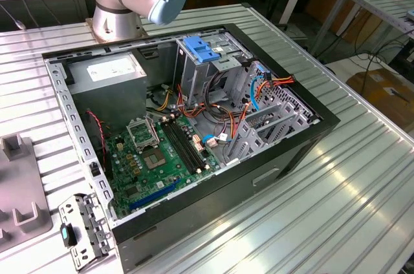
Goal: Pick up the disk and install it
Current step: 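Pick up the disk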
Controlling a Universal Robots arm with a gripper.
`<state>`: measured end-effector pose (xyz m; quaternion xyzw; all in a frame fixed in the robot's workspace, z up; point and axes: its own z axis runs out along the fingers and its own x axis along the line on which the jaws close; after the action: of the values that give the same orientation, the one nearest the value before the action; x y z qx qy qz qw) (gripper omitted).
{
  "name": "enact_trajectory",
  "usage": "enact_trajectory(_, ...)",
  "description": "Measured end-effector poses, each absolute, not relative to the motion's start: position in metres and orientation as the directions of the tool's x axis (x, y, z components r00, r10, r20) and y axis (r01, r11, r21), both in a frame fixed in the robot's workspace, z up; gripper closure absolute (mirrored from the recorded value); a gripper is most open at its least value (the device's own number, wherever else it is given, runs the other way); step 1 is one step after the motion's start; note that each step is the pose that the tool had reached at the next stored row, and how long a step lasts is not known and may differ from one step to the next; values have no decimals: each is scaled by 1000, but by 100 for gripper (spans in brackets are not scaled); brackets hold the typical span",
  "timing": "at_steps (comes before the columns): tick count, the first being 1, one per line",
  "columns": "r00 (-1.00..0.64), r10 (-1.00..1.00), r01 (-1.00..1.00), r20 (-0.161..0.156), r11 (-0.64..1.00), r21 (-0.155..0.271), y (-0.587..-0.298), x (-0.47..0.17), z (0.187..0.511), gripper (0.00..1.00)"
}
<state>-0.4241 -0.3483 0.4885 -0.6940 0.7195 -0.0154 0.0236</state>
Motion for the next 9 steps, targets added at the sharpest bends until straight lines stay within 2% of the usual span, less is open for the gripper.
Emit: enact_trajectory(9,-38,-999,-998,-13,38,-58,-351,-410,490,63)
